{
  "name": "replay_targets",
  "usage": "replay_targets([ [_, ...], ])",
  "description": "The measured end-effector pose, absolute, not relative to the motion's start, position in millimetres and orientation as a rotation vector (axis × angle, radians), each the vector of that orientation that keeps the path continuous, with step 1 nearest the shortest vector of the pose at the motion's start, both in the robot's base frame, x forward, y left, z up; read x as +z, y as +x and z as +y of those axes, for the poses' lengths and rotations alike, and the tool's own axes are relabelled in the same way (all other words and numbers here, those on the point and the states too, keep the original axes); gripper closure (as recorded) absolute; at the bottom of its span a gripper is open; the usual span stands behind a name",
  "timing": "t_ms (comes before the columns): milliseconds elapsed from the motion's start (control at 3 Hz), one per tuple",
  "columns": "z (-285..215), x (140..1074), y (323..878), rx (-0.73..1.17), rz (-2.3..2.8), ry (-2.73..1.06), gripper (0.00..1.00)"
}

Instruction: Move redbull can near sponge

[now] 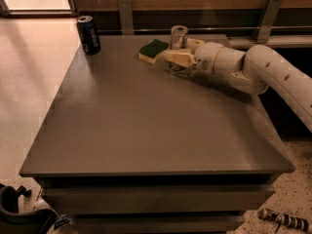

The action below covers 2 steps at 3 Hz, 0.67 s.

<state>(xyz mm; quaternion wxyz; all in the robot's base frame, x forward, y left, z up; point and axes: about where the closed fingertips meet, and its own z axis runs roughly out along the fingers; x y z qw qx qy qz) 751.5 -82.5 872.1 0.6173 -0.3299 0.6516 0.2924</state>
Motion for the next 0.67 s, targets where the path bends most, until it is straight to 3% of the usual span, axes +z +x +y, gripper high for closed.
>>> replay_targets([
  [333,-80.4,872.2,751.5,0.676,1.499,-0.761,0.0],
  [667,-80.2,872.2,751.5,0.676,1.499,-0.761,0.0],
])
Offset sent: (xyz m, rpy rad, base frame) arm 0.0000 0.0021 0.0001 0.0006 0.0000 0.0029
